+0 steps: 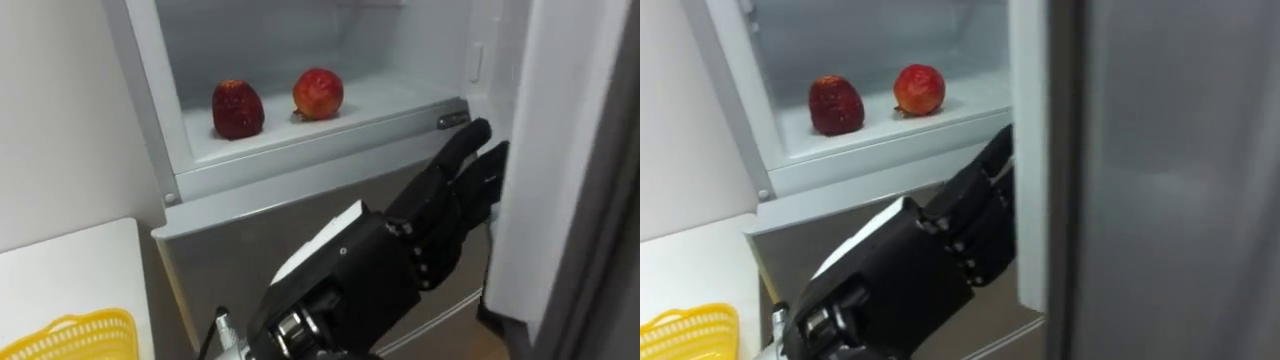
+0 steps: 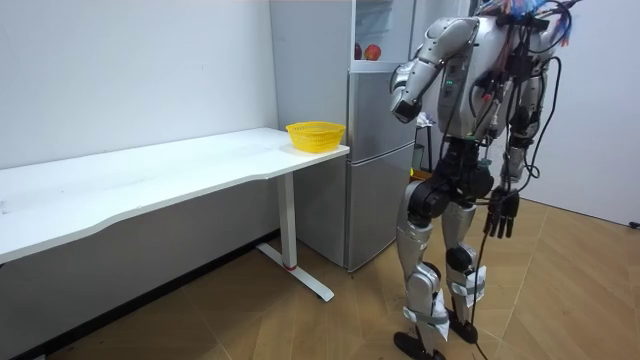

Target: Retrieve from the upper fridge

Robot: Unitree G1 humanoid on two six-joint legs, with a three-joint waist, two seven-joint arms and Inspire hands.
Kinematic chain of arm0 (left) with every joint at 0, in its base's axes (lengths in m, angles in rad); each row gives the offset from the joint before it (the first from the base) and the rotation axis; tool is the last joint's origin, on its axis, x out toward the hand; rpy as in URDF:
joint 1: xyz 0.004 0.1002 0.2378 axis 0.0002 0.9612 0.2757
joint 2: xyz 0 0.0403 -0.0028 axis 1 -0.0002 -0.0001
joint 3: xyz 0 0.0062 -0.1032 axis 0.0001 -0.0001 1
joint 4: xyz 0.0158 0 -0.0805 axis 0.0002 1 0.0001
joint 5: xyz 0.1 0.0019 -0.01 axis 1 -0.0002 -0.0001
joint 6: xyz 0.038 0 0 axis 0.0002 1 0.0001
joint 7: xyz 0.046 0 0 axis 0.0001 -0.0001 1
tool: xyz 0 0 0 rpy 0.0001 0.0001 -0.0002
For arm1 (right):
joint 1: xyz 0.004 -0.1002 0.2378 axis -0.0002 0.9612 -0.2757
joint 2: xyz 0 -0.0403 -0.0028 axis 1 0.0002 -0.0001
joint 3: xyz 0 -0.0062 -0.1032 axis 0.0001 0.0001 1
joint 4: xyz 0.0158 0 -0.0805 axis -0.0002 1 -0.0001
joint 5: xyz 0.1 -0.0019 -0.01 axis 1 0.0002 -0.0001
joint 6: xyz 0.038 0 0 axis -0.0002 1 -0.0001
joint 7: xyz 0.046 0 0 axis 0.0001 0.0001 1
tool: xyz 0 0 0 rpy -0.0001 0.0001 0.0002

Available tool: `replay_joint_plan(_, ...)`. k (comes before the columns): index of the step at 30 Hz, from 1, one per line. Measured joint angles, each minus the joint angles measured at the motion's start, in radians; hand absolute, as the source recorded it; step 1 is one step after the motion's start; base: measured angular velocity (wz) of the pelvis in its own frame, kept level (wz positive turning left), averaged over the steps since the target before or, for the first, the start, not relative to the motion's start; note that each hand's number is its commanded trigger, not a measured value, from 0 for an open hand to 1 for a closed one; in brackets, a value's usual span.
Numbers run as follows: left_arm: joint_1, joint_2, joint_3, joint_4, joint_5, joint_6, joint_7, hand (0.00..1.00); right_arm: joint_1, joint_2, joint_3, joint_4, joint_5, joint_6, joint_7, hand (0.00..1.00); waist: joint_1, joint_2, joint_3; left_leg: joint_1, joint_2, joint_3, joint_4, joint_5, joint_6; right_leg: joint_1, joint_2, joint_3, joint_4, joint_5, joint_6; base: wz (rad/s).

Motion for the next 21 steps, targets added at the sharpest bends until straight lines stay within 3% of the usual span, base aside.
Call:
replay_joint_plan(6,-0.032,-0.009,-0.016,0.015,0.0,0.02,-0.009,0.0,0.0,0.0,0.0,-0.007,0.016,0.003,0.003,0.0,-0.015,-0.002,0.0015,-0.005,0.0,0.001,-0.003,0.0,0.0,-0.014,0.0,0.004,0.0,0.0,0.0,-0.02)
replay_joint_plan(21,-0.042,-0.025,-0.047,0.016,0.001,0.022,-0.008,0.0,0.008,0.0,0.0,-0.025,0.055,0.004,0.0,0.0,-0.026,0.005,-0.002,0.0,0.001,0.024,-0.01,-0.001,-0.001,-0.018,0.003,0.02,-0.002,0.0,0.0,-0.03)
